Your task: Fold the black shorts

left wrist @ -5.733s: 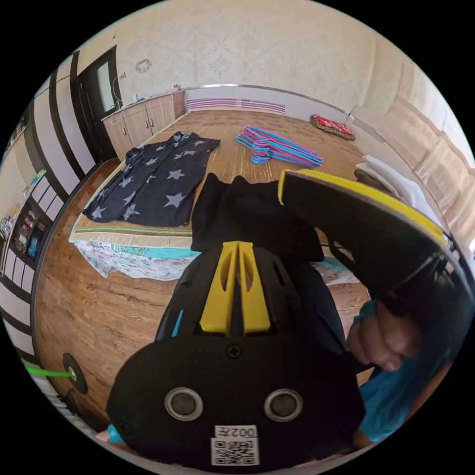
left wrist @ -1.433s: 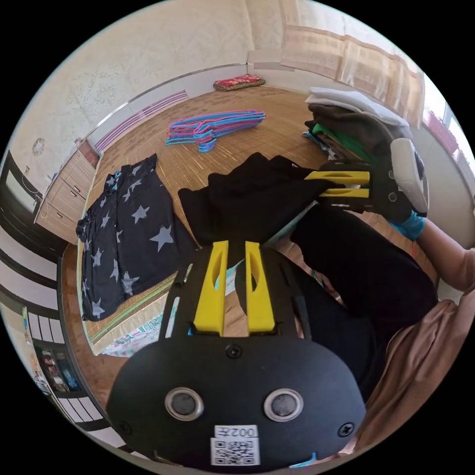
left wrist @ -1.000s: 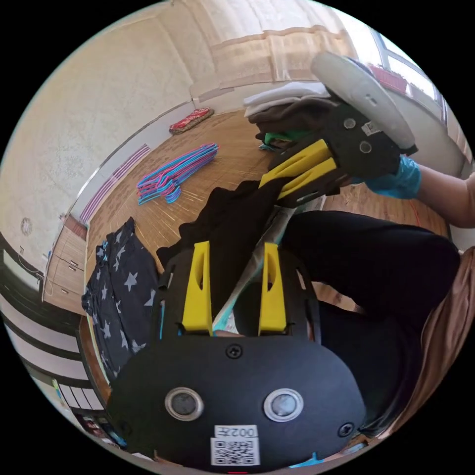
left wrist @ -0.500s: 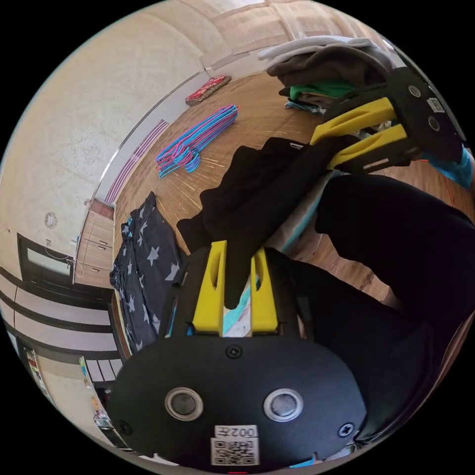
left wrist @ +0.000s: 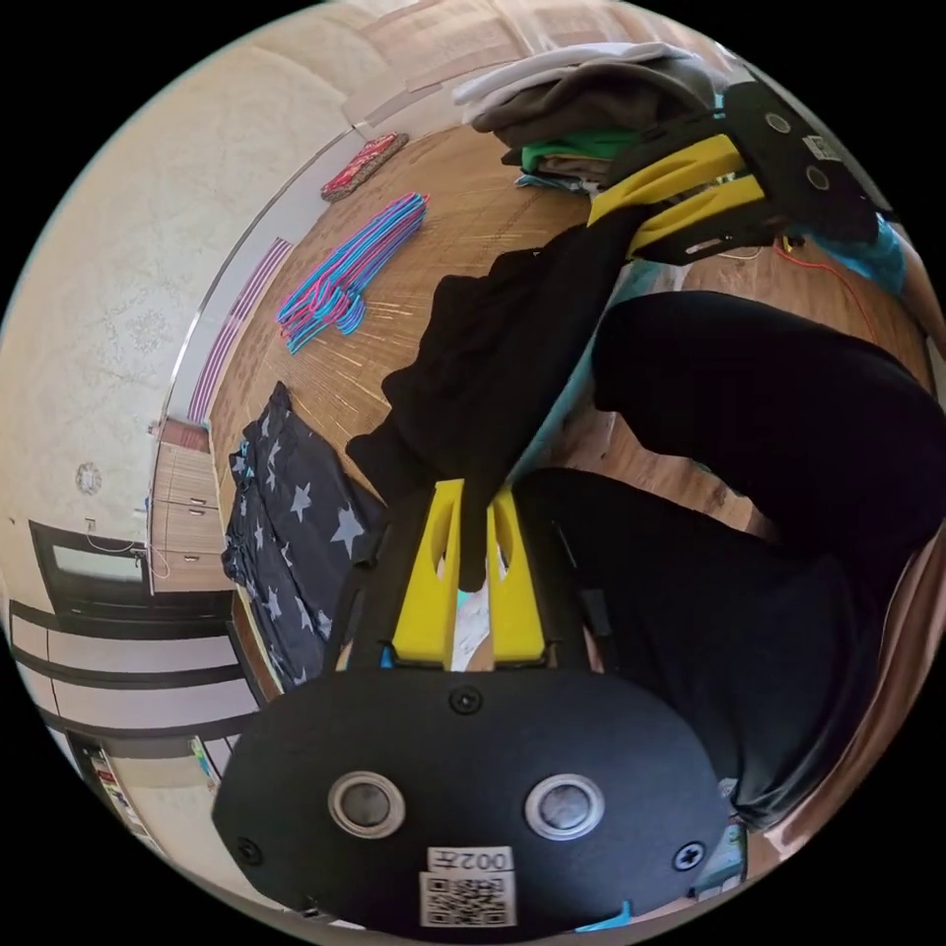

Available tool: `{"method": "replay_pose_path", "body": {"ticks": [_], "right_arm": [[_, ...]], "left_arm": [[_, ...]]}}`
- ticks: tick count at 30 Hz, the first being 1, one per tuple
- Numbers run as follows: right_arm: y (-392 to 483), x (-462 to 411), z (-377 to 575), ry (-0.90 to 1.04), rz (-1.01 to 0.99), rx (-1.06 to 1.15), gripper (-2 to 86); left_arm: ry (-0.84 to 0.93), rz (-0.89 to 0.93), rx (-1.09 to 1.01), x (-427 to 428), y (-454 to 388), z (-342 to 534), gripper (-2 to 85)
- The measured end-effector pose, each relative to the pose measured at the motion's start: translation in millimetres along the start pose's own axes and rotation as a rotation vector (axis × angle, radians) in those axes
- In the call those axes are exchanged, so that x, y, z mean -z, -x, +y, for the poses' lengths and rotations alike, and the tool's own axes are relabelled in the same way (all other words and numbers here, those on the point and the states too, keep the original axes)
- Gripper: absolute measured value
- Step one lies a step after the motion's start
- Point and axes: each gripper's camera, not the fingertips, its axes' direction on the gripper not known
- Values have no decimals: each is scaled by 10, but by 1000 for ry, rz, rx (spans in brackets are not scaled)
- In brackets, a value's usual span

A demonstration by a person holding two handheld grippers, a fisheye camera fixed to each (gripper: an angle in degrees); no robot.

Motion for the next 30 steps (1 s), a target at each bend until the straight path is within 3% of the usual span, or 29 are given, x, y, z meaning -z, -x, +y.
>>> {"method": "replay_pose_path", "body": {"ticks": [6,11,15,23,30], "right_arm": [[-606,405,-90,-46,-9,72,53],[-1277,604,-276,-46,-104,177,52],[-1780,852,-344,-60,-69,296,52],[-2616,1329,-142,-15,264,315,51],[-3239,1317,441,134,516,237,50]], "left_arm": [[-48,40,-15,612,294,-244,39],[-24,8,-85,1088,582,-604,38],[-24,-40,-94,1513,796,-955,35],[-145,-155,-67,2245,904,-1717,36],[-202,-268,-148,2568,665,-2684,38]]}}
